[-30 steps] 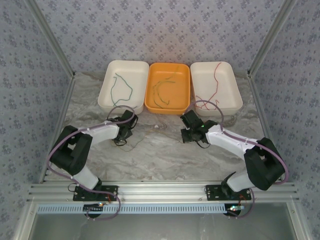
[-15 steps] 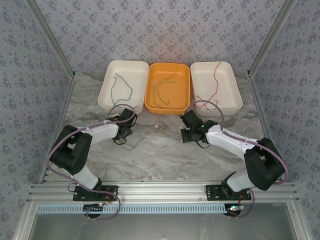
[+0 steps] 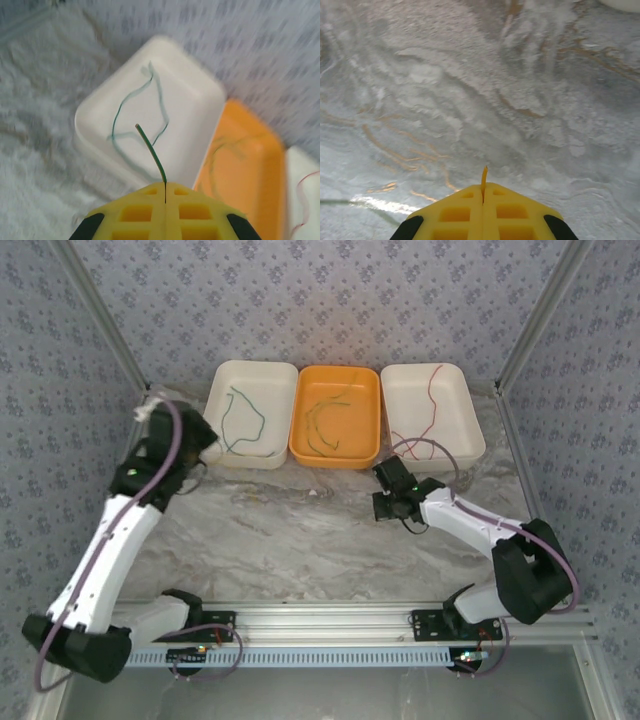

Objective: Untangle the cables

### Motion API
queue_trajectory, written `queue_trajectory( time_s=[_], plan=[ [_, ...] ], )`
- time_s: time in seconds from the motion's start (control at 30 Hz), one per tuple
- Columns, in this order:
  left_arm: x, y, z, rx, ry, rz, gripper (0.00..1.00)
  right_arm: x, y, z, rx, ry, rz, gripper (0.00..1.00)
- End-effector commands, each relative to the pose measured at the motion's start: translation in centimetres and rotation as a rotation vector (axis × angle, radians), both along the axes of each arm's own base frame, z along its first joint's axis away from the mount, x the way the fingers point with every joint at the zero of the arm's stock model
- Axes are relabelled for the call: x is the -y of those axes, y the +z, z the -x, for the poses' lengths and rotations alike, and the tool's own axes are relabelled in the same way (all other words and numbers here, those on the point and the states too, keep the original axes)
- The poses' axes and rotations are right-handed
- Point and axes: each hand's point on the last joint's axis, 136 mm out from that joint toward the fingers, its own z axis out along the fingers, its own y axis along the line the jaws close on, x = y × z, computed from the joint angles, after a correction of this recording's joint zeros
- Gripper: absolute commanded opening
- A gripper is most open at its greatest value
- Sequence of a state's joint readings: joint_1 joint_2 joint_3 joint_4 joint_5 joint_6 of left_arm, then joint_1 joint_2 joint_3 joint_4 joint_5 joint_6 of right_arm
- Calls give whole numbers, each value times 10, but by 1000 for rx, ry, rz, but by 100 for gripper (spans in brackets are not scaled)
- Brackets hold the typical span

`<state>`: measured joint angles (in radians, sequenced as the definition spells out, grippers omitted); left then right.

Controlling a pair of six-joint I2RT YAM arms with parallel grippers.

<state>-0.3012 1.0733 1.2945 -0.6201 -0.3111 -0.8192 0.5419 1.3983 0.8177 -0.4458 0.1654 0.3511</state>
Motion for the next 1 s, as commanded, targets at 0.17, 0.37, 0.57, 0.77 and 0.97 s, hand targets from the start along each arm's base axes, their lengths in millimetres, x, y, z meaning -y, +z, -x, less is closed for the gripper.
queue_trajectory(
  time_s=[0.17, 0.37, 0.57, 0.77, 0.97],
  plan=[
    [-84, 116, 52, 168, 137, 52, 0, 74, 15, -4, 22, -238, 26, 0],
    [-132, 136, 93, 168, 380, 18, 0, 146, 30, -7, 74, -496, -12, 0],
    [-147, 148, 125, 213, 507, -21, 0, 194, 34, -13, 78, -650, -77, 0],
    [-139, 186, 116, 326, 454, 26, 0, 204, 39, -16, 99, -713, -107, 0],
    [-90, 237, 55, 511, 117, 224, 0, 165, 81, -21, 237, -563, -155, 0]
  ],
)
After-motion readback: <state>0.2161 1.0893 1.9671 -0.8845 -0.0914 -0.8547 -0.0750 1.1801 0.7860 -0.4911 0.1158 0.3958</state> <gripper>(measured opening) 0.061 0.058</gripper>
